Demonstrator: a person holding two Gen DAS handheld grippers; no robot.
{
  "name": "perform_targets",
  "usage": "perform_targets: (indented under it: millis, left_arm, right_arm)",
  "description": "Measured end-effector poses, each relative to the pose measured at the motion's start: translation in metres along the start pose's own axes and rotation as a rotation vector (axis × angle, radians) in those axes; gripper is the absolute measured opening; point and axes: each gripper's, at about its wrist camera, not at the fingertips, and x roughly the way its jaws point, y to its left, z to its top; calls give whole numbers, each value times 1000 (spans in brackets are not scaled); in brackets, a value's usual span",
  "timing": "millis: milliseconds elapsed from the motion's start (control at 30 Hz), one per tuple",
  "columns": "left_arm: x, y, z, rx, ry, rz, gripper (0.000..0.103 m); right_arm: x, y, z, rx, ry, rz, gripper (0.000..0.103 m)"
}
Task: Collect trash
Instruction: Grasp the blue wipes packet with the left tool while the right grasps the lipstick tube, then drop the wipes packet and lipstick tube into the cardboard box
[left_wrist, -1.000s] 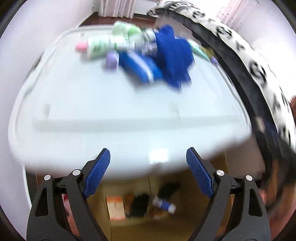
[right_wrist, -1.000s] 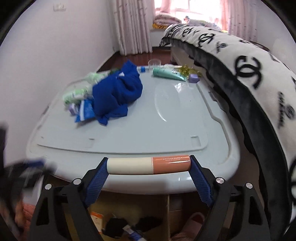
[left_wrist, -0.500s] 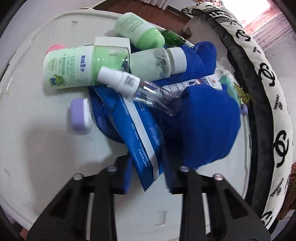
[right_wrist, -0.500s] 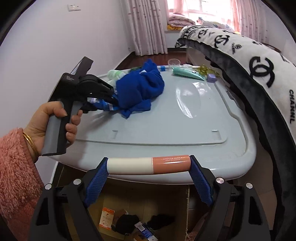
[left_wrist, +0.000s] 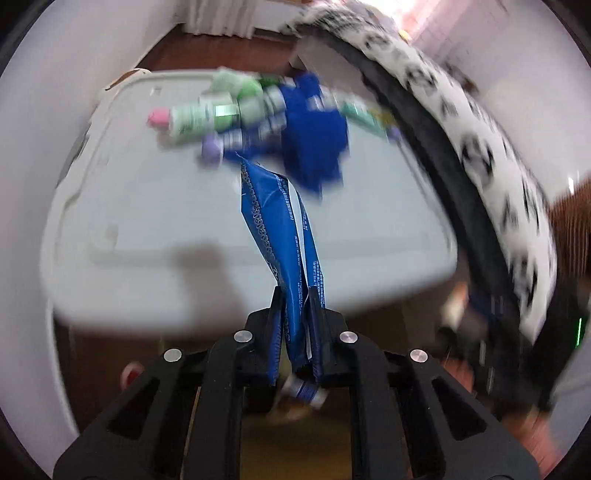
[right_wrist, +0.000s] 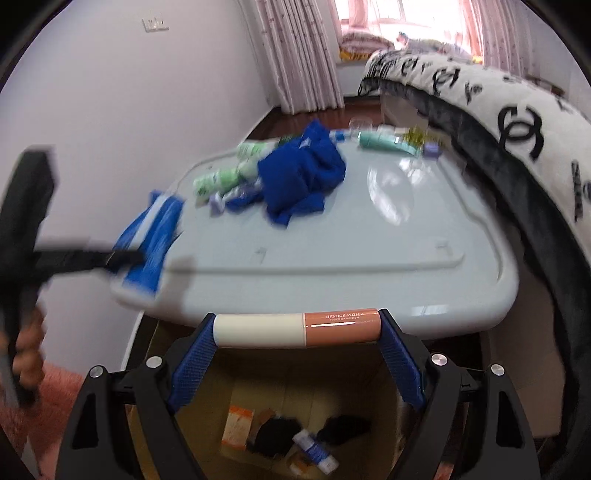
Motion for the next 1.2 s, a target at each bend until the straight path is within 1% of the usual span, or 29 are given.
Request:
perform_targets:
  millis: [67, 100, 167, 200, 233, 267, 300, 333, 367, 400, 433, 500, 533, 600, 667, 700, 733, 800, 833, 867, 900, 933, 967, 1033, 1100, 1133, 1200]
  left_arm:
    - [1, -3, -44, 44, 77, 5, 12]
    - [9, -1, -67, 45, 137, -8, 12]
    - [32, 4, -97, 13, 241, -15, 12]
    - [48, 11, -113, -21, 298, 7, 14]
    - [62, 17, -125, -55, 347, 27, 17]
    - [82, 24, -137, -88, 413, 51, 22]
    - [109, 32, -152, -113, 502, 88, 33]
    - [125, 40, -162, -148, 584, 111, 45]
    - [139, 46, -170, -191, 667, 112, 45]
    - [147, 49, -174, -223, 709, 76, 45]
    - [147, 50, -174, -231, 704, 43, 46]
    - [132, 41, -161, -169, 609, 71, 50]
    - [124, 35, -155, -141, 568, 78, 51]
    - [102, 23, -138, -88, 458, 80, 51]
    - [70, 11, -110, -16, 284, 93, 53]
    - [56, 6, -92, 14, 194, 115, 59]
    - [47, 4, -77, 31, 126, 137, 70]
    - [31, 1, -49, 55, -13, 184, 78]
    - [26, 3, -23, 52, -78, 199, 79]
    - [27, 6, 0, 45, -110, 194, 79]
    - [29, 11, 17, 35, -124, 196, 79]
    - [36, 17, 42, 6, -135, 213, 79]
    - [45, 25, 65, -19, -142, 223, 79]
    - [61, 38, 99, -68, -149, 241, 79]
    - [86, 48, 125, -93, -118, 260, 79]
    - [97, 50, 136, -103, -99, 290, 79]
    - [109, 57, 149, -94, -92, 319, 79]
  right_arm:
    - [3, 6, -15, -2, 49, 6, 83]
    - [5, 9, -22, -6, 76, 2, 83]
    - [15, 14, -40, -4, 155, -7, 83]
    - [24, 15, -50, 5, 208, -18, 83]
    - [32, 14, -57, 13, 246, -35, 83]
    - [47, 12, -67, 21, 316, -71, 88]
    - [61, 10, -75, 20, 383, -107, 94]
    - [71, 8, -81, 16, 431, -135, 97]
    - [84, 3, -89, 16, 488, -182, 96]
    - [89, -1, -93, 28, 510, -202, 94]
    - [92, -5, -95, 47, 523, -207, 93]
    - [87, -12, -92, 100, 502, -179, 93]
    - [82, -13, -88, 109, 478, -175, 93]
    - [69, -13, -77, 107, 402, -178, 93]
    - [53, -12, -60, 92, 306, -177, 93]
    - [47, -11, -52, 81, 263, -178, 93]
    - [38, -7, -38, 61, 199, -180, 93]
    - [31, -2, -16, 25, 126, -185, 93]
    - [28, 0, -4, 11, 95, -194, 93]
    - [26, 3, 11, 8, 50, -196, 94]
    - [25, 3, 22, 16, 22, -195, 94]
    - [25, 2, 30, 30, -1, -196, 94]
    - [25, 0, 38, 49, -24, -191, 94]
    - [29, -1, 44, 57, -48, -190, 94]
    - [31, -1, 43, 45, -61, -209, 94]
    - [33, -1, 42, 37, -63, -218, 94]
    - [39, 1, 40, 19, -63, -228, 94]
